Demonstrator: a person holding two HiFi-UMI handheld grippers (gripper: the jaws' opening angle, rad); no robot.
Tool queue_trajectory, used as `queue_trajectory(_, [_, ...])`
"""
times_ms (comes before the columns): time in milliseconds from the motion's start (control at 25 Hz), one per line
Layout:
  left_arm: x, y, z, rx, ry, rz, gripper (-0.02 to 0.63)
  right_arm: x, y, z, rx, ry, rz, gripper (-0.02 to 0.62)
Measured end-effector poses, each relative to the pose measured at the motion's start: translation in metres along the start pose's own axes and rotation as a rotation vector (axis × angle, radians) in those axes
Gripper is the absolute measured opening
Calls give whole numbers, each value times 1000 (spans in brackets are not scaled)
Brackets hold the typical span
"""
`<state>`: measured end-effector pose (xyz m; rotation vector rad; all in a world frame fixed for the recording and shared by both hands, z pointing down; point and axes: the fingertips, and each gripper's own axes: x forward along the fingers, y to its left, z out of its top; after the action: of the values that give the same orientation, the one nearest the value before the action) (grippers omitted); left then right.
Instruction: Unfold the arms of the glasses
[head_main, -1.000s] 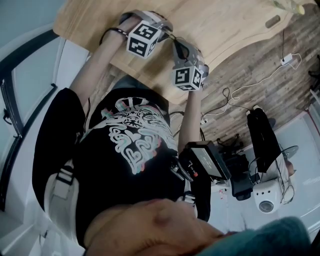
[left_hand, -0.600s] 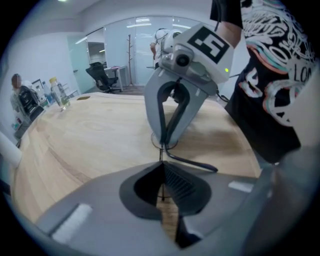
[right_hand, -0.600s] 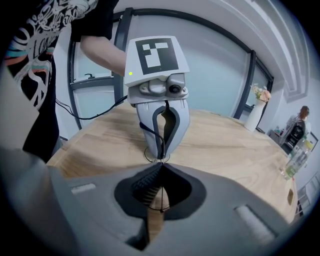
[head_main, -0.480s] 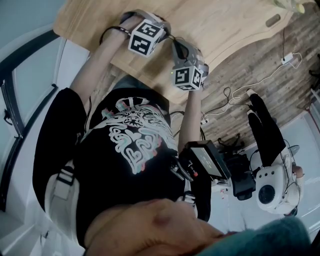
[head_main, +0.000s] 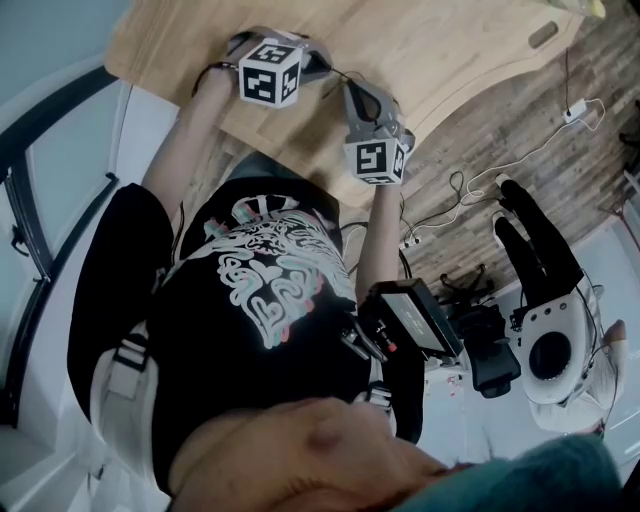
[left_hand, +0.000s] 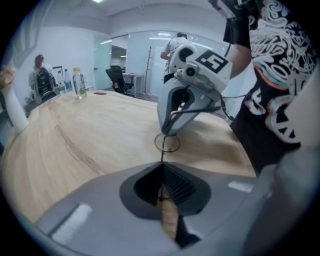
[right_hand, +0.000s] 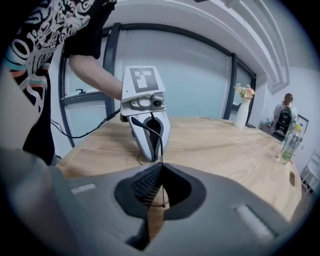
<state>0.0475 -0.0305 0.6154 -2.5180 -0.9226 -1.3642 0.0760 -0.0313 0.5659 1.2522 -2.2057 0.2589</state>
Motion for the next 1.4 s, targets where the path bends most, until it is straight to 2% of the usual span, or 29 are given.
queue_trajectory(280, [-4,0,-7,-26,-35,41,-6,-15,-5,-1,85,-79,-21,-2])
queue_trajectory(400, [-8,0,-8,-44,-78,50,-6,-20,-7,-8,139,-63,-29,0])
queue_trajectory(560, [-13,-2,-6,-44,-149,64,-6,-19,-9,-8,144,-63,-34,-2])
queue_trajectory(720, [-25,-6,-2,-117,-286,59,-6,-19,-9,-9,156,-59,-37,-2])
queue_trajectory(840, [-39,-5,8,-138,-363,53,-5,-19,-9,-9,163,-64,-39,0])
queue_trajectory(1040, [-48,-12,6,-154,-402,72,-5,-15,-6,-7,160,-61,-31,0])
queue_trajectory(1240, [-63,-15,10,-193,-488,109,-3,-16,-5,-8,171,-48,-29,0])
queue_trajectory(1400, [-68,-16,7,-212,-503,130,-3,-15,-6,-8,161,-52,-35,0])
